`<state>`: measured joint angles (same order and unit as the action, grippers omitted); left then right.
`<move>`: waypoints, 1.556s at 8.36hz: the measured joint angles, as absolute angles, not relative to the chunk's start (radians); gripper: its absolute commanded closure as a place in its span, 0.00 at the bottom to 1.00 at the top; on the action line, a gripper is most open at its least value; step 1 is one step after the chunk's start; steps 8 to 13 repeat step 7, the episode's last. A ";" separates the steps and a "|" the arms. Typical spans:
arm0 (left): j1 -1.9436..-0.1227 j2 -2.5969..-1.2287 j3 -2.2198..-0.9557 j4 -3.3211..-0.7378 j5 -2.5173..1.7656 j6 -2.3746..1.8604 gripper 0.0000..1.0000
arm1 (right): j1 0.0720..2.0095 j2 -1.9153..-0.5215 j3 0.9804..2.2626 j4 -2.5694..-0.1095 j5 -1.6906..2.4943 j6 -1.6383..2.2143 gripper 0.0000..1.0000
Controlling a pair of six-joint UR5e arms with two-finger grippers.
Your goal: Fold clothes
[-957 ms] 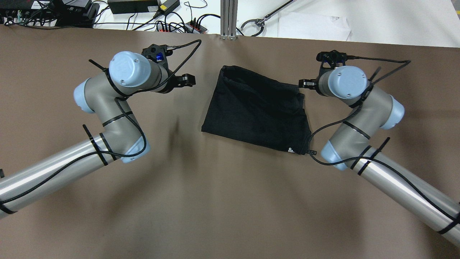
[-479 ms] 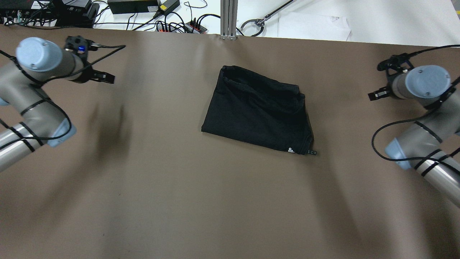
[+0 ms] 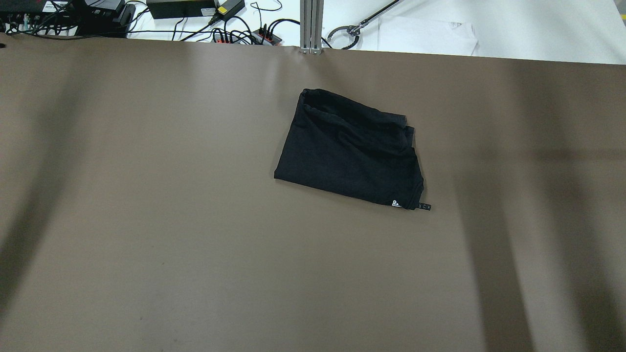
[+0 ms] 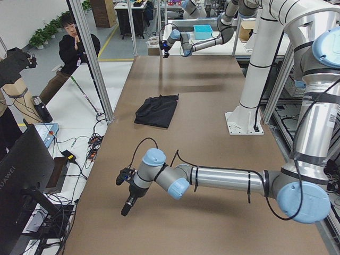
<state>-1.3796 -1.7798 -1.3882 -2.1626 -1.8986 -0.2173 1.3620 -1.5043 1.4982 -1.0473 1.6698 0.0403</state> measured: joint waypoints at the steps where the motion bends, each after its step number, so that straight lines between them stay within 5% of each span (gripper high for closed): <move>1: -1.474 -1.739 -1.392 -2.161 -1.899 -0.104 0.00 | 1.435 -1.560 1.520 -1.047 1.668 -0.028 0.05; 5: -1.620 -1.546 -1.396 -2.293 -1.812 0.130 0.00 | 1.540 -1.767 1.551 -0.920 1.593 -0.156 0.05; 13: -1.637 -1.525 -1.420 -2.319 -1.782 0.120 0.00 | 1.543 -1.780 1.556 -0.900 1.586 -0.152 0.05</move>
